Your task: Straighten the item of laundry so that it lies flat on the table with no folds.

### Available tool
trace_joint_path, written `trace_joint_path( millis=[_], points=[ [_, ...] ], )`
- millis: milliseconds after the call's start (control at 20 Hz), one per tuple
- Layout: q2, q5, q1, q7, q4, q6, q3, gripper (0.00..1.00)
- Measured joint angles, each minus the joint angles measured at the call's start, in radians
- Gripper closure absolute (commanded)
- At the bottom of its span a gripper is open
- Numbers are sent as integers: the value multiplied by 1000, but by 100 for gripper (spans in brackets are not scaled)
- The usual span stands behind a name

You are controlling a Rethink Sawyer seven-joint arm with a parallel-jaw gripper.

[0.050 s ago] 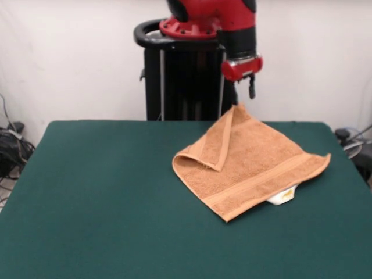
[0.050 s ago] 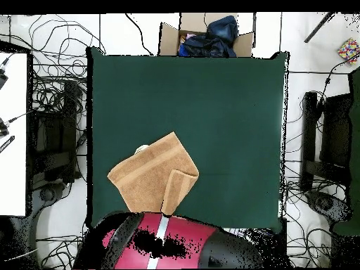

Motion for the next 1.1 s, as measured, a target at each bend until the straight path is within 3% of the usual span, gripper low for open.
trace_joint_path(
  millis=[650, 1100],
  points=[
    [-27, -43, -38, 0, 7, 11, 0, 0],
    [-128, -43, 9, 0, 15, -3, -5, 0]
  ],
)
